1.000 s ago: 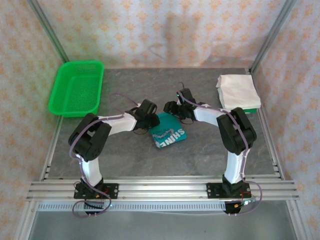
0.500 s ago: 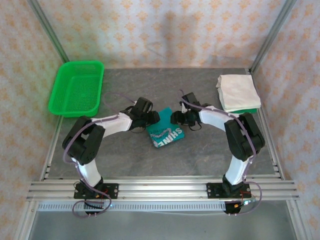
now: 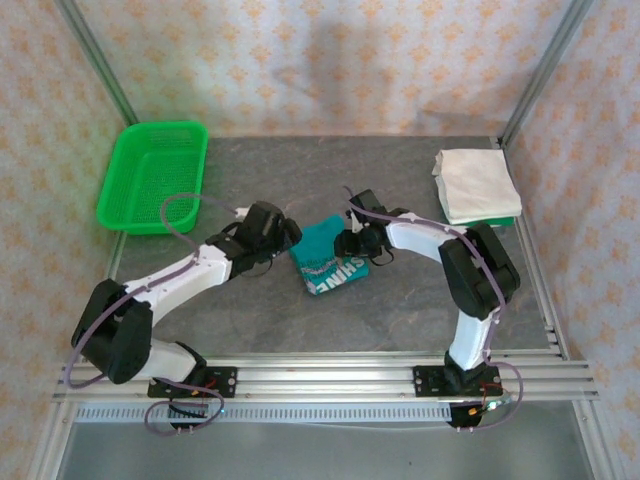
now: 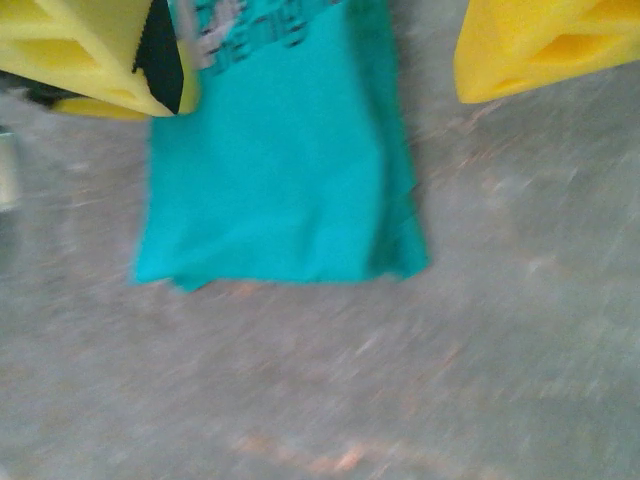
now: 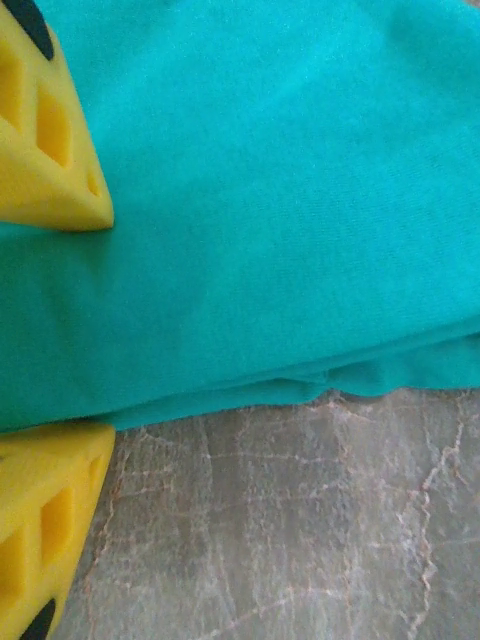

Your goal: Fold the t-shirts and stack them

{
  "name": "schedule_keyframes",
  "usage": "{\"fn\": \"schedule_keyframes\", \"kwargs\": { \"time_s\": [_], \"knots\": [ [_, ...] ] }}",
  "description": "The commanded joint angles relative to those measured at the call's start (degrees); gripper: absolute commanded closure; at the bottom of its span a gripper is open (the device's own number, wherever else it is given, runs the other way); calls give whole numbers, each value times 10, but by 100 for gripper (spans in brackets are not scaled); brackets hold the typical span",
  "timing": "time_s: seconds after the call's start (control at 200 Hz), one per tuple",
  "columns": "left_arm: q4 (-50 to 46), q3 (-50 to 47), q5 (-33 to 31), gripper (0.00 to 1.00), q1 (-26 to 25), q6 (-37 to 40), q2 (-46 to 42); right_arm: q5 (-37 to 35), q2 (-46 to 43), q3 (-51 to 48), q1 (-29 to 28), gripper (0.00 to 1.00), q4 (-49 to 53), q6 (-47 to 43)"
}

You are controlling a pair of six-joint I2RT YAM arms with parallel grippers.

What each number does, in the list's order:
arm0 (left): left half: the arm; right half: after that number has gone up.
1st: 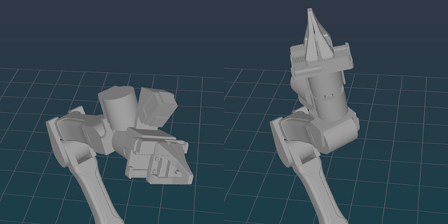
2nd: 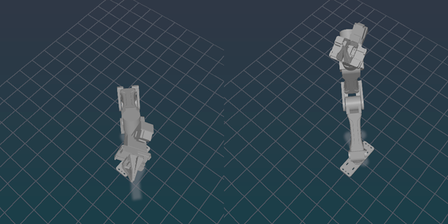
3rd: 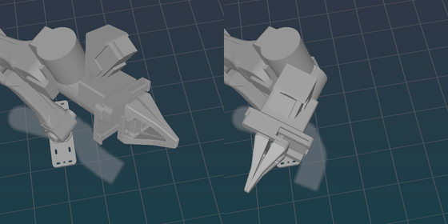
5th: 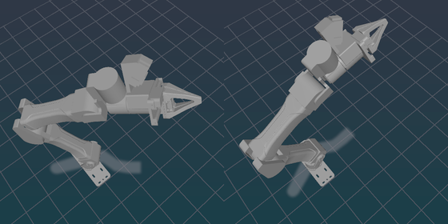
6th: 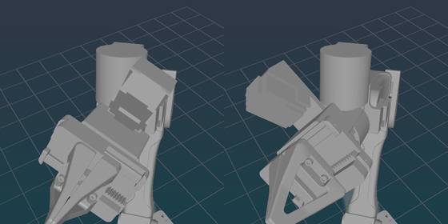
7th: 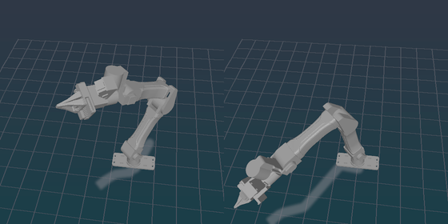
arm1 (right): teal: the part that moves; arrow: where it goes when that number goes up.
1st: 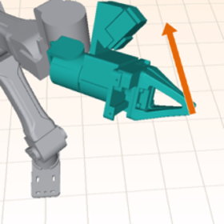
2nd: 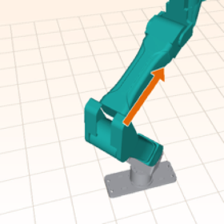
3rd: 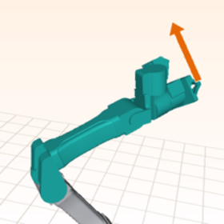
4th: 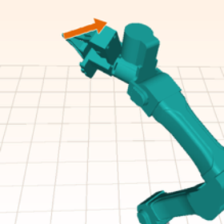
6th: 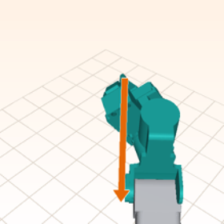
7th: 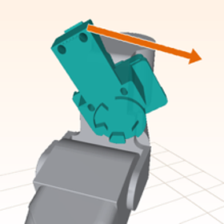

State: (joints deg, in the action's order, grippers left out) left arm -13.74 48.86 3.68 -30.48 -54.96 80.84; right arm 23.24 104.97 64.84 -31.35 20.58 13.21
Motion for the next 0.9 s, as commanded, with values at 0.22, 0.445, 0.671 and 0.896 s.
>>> {"fn": "schedule_keyframes", "kwargs": {
  "time_s": [0.22, 0.445, 0.671, 0.896],
  "knots": [
    [24, 9, 28, 37, -34, -74, 111, 7, 18, 21, -11, 48, -4, 12],
    [49, 4, 58, 67, -35, -84, 169, -1, 20, 30, -11, 47, 1, 14],
    [59, -3, 61, 85, -35, -81, 181, 13, 40, 53, -11, 44, 9, 9],
    [67, 4, 70, 88, -35, -80, 195, 6, 63, 75, -33, 50, 46, -13]
  ]
}}
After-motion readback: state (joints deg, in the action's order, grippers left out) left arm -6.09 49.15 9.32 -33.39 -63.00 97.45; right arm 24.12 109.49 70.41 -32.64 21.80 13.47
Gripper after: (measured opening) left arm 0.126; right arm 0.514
